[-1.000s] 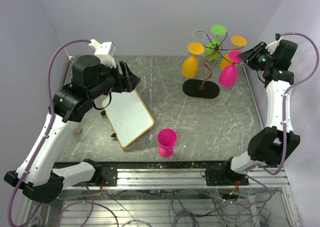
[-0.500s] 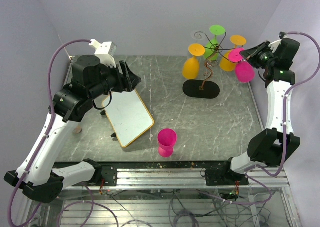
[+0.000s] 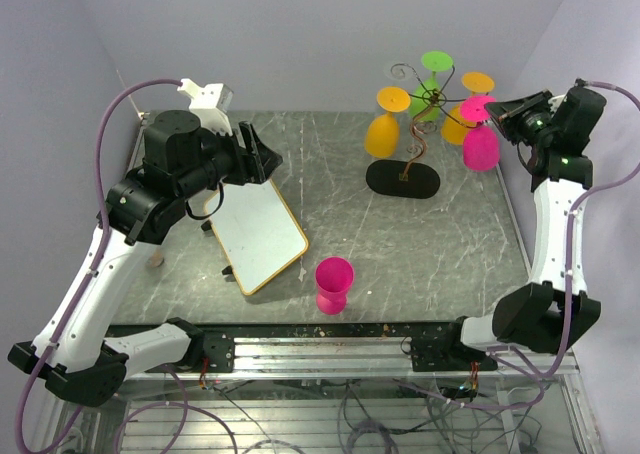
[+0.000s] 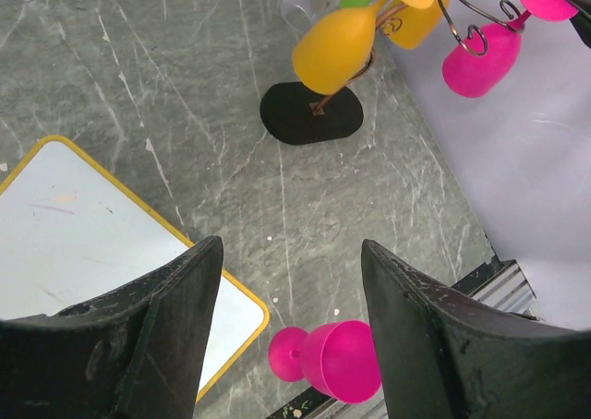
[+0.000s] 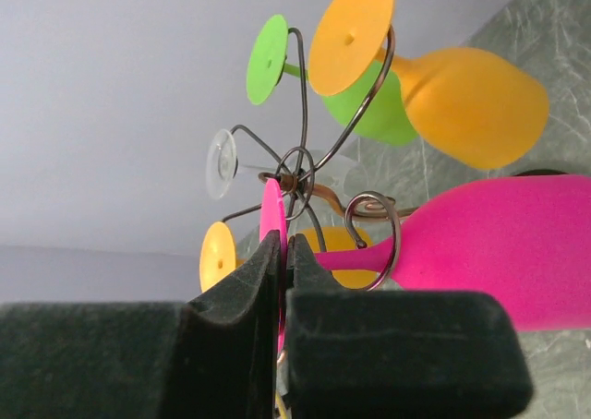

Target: Take the wine glass off the wine glass rack

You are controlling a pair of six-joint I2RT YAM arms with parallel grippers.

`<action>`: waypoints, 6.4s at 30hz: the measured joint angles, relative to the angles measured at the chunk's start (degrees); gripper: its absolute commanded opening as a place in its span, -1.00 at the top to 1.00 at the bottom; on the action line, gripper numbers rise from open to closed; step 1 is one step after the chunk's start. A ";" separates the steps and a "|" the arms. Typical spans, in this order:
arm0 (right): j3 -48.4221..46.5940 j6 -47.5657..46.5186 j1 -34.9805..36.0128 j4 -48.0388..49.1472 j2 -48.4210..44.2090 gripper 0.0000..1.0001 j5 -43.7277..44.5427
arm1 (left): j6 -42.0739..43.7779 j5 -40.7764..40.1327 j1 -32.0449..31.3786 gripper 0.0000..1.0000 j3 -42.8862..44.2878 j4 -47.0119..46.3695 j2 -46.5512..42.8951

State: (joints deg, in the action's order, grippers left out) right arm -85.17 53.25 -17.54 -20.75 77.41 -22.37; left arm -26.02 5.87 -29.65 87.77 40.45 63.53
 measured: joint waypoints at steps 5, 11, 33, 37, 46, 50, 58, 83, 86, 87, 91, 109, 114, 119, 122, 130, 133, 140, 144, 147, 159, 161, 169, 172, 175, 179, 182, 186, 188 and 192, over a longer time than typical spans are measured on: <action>2.05 2.32 0.00 -0.81 -2.45 1.00 0.02 | -0.04 0.00 0.00 -0.43 -0.04 -0.11 -0.44; 4.28 6.49 -0.09 0.76 -2.54 1.00 -2.89 | -0.63 0.70 0.00 -0.43 -0.11 -0.39 -0.42; 0.79 17.49 -0.09 5.73 5.86 1.00 -2.97 | -0.90 1.05 0.00 -0.44 -0.11 -0.39 -0.42; -3.02 16.31 -0.07 4.13 5.99 1.00 1.14 | -0.92 1.05 0.00 -0.43 -0.11 -0.39 -0.44; -6.23 10.86 -0.07 -4.66 4.66 1.00 15.63 | -1.03 1.09 0.00 -0.46 -0.20 -0.70 -0.63; -6.75 7.23 -0.09 -11.47 0.02 1.00 22.84 | -1.38 2.60 0.00 -0.48 -1.77 -3.96 -0.81; -11.04 9.49 -0.13 -17.88 -14.91 1.00 23.19 | -6.47 16.02 0.20 -0.40 -14.97 -24.61 -0.61; -5.07 60.87 29.92 58.14 5.62 1.00 -18.05 | -57.44 18.82 7.19 -0.70 -33.09 -92.24 10.84; -3.21 63.60 30.34 64.22 5.46 1.00 -17.97 | -57.11 16.59 8.44 -0.61 -35.12 -89.42 7.45; -2.71 64.06 30.49 65.37 5.49 1.00 -17.94 | -57.05 16.52 8.68 -0.58 -35.06 -89.81 6.82; -0.46 65.44 31.69 70.90 6.69 1.00 -18.23 | -58.29 17.59 8.94 -0.53 -33.62 -95.47 7.21; 3.34 67.56 33.35 76.76 9.01 0.88 -16.17 | -72.04 22.93 7.23 0.76 -27.17 -113.55 18.97; 3.37 62.58 31.10 70.86 8.92 0.08 -16.17 | -74.53 22.88 7.06 0.86 -26.03 -116.10 20.20; 3.67 47.30 24.24 53.88 6.23 -0.50 -14.58 | -72.83 23.76 7.58 0.86 -25.70 -113.79 20.26; 3.98 36.35 20.31 45.24 3.37 -0.59 -11.69 | -69.81 24.41 8.31 0.86 -26.45 -109.66 19.93; 0.57 6.93 18.64 31.87 1.57 -0.66 -9.38 | -53.70 25.81 11.08 0.86 -28.26 -86.27 13.84; -1.44 -4.44 18.69 27.30 1.27 -0.66 -8.07 | -44.19 23.89 11.85 0.87 -26.03 -70.55 9.94; -7.15 -32.50 26.86 18.45 0.63 -0.65 0.00 | -20.13 12.17 11.15 0.86 -3.52 -31.63 14.14; -8.83 -46.97 32.04 15.32 0.52 -0.62 3.96 | -8.35 5.11 8.35 0.86 10.34 -16.06 23.82; -8.20 -56.70 32.28 13.68 0.37 -0.60 5.75 | -1.05 -0.87 3.87 0.86 20.09 -5.57 33.09; -6.34 -90.99 34.45 0.33 -0.52 -0.65 4.17 | 16.28 -12.96 -5.33 0.86 53.31 24.24 65.20; -5.51 -94.62 34.95 -0.90 -0.79 -0.64 4.09 | 17.59 -13.20 -5.33 0.86 52.09 26.27 65.70; -5.38 -104.56 36.41 -6.84 -0.42 -0.57 2.93 | 20.48 -13.40 -5.33 0.78 52.00 29.92 66.71; -4.44 -107.67 37.13 -6.97 -0.39 -0.60 3.39 | 20.98 -13.07 -5.33 0.66 52.00 30.10 67.89; -2.05 -110.64 37.51 -5.57 -0.42 -0.63 3.45 | 21.38 -12.98 -5.33 0.52 52.00 30.12 68.89; -2.25 -113.79 37.48 -5.70 1.53 -0.55 3.30 | 21.81 -12.46 -4.98 0.32 52.00 30.12 69.02; -4.98 -114.92 37.48 -5.95 4.74 -0.54 3.50 | 21.99 -12.09 -4.68 0.13 52.00 30.12 69.02; -6.97 -115.08 37.44 -6.91 6.93 -0.47 3.58 | 21.88 -11.67 -4.52 -0.05 52.00 30.10 68.61; -8.76 -115.03 37.44 -7.72 7.96 -0.42 3.76 | 21.40 -11.13 -4.52 -0.10 52.00 29.99 67.56; -11.61 -114.75 37.44 -8.37 9.53 -0.36 4.72 | 20.13 -9.27 -4.52 -0.18 50.12 28.46 60.98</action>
State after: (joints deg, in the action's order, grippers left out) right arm -96.77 -61.49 19.90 -29.12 86.94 -17.65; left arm -5.89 -3.40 -34.17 137.88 68.90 124.51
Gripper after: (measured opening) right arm 0.700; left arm 0.563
